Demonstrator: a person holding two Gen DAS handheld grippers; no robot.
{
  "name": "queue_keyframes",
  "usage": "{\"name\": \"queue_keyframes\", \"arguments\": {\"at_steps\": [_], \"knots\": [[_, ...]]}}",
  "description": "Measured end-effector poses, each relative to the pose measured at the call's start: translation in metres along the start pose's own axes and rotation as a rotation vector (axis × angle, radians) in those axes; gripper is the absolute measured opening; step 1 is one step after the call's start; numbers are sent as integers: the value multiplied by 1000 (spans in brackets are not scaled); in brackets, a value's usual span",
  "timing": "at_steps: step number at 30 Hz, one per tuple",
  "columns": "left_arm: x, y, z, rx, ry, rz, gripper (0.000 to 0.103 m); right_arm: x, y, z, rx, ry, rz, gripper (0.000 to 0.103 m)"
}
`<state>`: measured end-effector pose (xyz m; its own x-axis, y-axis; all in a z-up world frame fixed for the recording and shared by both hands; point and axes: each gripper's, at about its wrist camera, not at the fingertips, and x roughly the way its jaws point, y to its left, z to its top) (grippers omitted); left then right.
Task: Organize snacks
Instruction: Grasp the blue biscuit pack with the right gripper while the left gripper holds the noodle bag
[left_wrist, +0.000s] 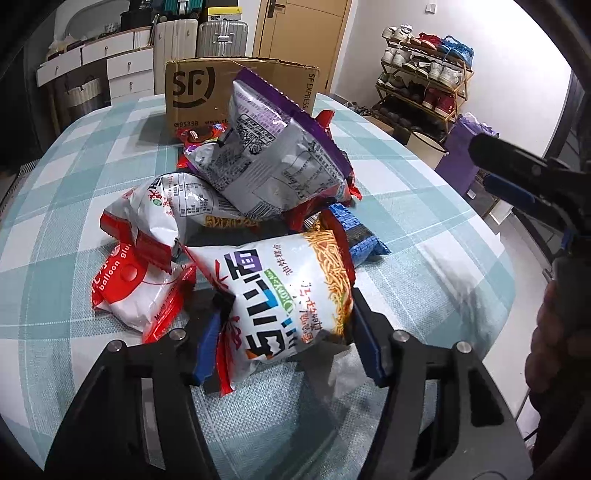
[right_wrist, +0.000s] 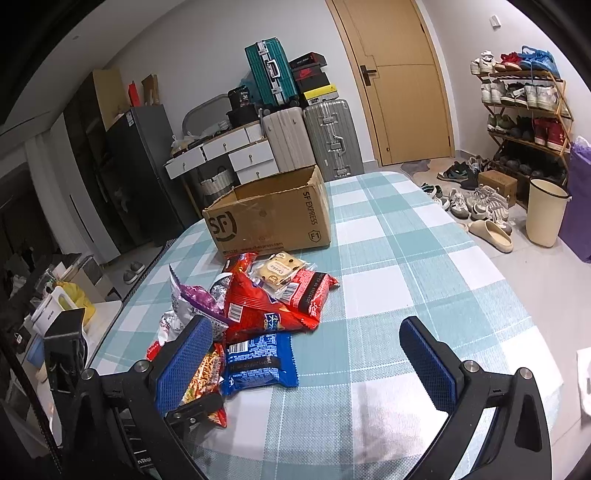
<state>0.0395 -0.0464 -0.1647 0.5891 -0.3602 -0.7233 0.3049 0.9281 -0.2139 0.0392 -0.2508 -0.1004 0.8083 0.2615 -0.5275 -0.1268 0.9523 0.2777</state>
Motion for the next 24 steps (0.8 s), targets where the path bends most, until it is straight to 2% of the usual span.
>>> {"name": "queue_keyframes", "arguments": {"at_steps": [15,24], "knots": [[-39,1,-9,-6,-65,-45,59,15,5,-5,-37,44,25,103],[-82,16,-3,-33,-132,-66,59,44,14,-14,-70,113,39,103]]}}
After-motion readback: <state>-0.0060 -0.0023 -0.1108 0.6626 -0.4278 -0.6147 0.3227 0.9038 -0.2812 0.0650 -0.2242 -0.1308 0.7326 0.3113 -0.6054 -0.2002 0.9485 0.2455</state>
